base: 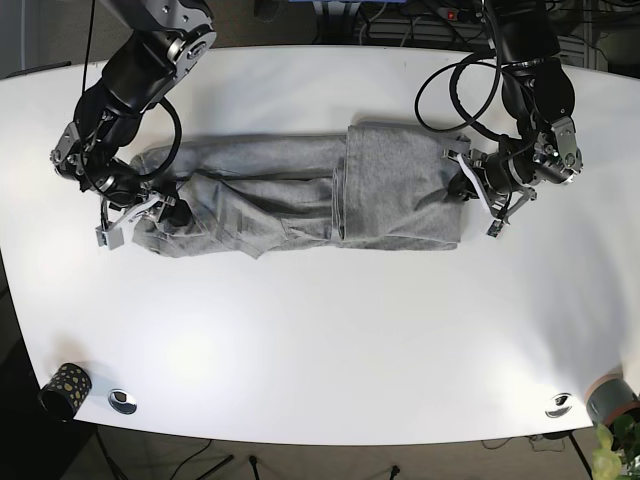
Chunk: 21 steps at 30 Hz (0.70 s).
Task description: Fold the T-shirt properly
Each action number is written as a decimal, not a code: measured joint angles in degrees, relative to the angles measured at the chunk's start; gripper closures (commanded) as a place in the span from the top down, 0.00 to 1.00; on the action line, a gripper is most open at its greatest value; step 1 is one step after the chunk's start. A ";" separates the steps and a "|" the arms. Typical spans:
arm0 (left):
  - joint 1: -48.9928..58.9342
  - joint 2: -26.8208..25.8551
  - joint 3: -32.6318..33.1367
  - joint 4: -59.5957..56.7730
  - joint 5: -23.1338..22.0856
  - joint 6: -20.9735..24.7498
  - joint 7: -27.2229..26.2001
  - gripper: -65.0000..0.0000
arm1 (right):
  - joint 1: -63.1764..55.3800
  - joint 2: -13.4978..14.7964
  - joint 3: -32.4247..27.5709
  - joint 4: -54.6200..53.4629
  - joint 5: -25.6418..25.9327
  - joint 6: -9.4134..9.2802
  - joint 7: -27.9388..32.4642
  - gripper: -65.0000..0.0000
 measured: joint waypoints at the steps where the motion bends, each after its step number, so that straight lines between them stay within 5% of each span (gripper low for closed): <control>1: -0.02 0.00 0.00 0.00 0.02 0.00 0.00 0.03 | -0.13 0.00 0.00 -0.04 -0.15 0.00 0.17 0.15; 3: -0.02 0.00 0.00 0.00 0.02 0.00 0.00 0.03 | -0.44 0.07 0.00 -0.13 -0.90 -0.17 0.35 0.00; 15: -0.37 7.48 0.07 -0.52 0.37 0.02 -0.04 0.09 | -3.26 1.55 -0.15 16.17 -1.40 -0.44 -5.51 0.00; 21: -3.21 11.56 5.55 -5.51 -0.44 0.07 -0.59 0.10 | -7.13 1.51 -3.85 27.67 0.44 -0.44 -8.92 0.00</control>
